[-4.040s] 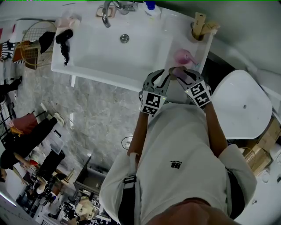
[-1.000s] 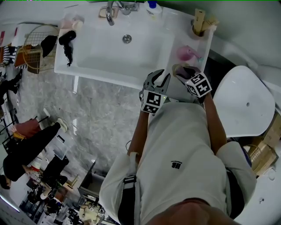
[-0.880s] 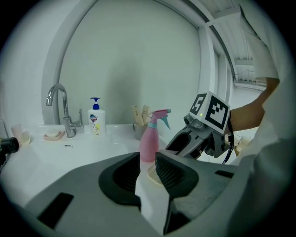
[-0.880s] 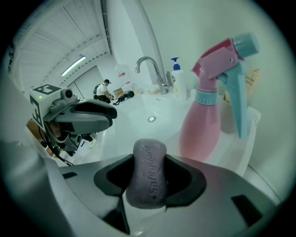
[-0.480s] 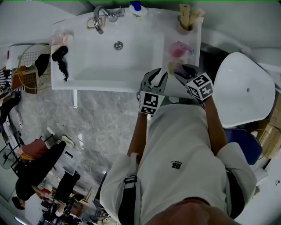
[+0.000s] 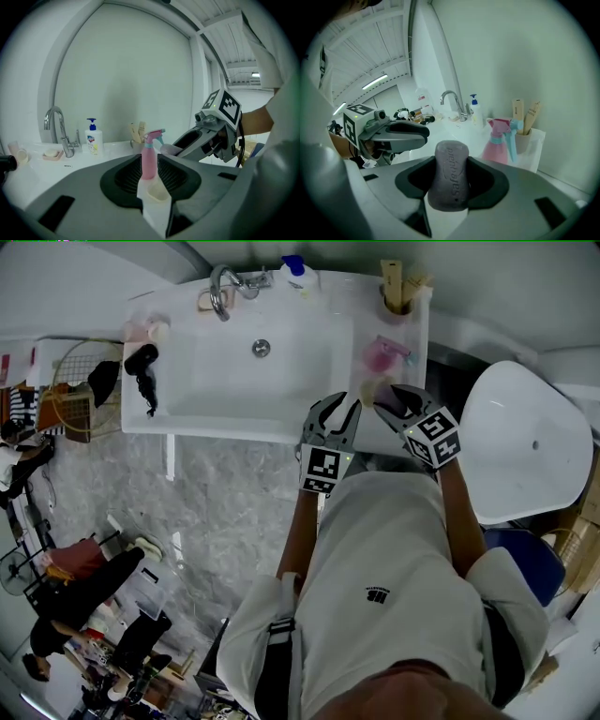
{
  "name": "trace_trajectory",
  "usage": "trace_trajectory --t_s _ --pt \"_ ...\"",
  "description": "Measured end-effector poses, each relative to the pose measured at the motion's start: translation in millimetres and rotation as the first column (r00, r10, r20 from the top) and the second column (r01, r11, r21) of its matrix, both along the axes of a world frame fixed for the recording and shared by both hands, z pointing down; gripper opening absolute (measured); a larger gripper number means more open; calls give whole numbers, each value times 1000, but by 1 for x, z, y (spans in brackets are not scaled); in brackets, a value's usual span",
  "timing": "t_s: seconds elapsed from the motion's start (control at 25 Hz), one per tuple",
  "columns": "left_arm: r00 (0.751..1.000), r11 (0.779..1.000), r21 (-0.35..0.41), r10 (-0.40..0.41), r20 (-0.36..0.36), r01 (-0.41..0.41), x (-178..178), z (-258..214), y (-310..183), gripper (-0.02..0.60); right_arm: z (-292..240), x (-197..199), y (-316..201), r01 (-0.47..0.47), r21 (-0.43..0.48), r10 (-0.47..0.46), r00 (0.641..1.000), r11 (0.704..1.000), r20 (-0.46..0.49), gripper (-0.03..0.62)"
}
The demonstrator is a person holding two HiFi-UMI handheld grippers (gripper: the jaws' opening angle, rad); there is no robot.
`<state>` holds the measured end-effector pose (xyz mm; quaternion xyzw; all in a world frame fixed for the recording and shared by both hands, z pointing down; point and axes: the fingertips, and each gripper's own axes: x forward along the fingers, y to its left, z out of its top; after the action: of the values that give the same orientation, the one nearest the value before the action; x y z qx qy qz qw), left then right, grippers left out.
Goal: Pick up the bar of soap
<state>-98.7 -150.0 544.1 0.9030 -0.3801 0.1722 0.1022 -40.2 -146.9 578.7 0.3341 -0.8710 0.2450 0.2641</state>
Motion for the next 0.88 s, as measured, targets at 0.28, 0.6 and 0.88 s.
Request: trace_trajectory --t_s 0.28,0.6,0.88 --pt "997 996 53 -79 19 77 9 -30 8 112 -34 9 9 45 73 -51 996 996 73 219" --pt "990 985 109 -140 25 136 26 -61 29 112 -75 32 21 60 168 -84 987 984 139 219" --pt "986 976 145 -167 17 163 39 -77 45 112 -97 48 34 54 229 -97 978 972 183 219"
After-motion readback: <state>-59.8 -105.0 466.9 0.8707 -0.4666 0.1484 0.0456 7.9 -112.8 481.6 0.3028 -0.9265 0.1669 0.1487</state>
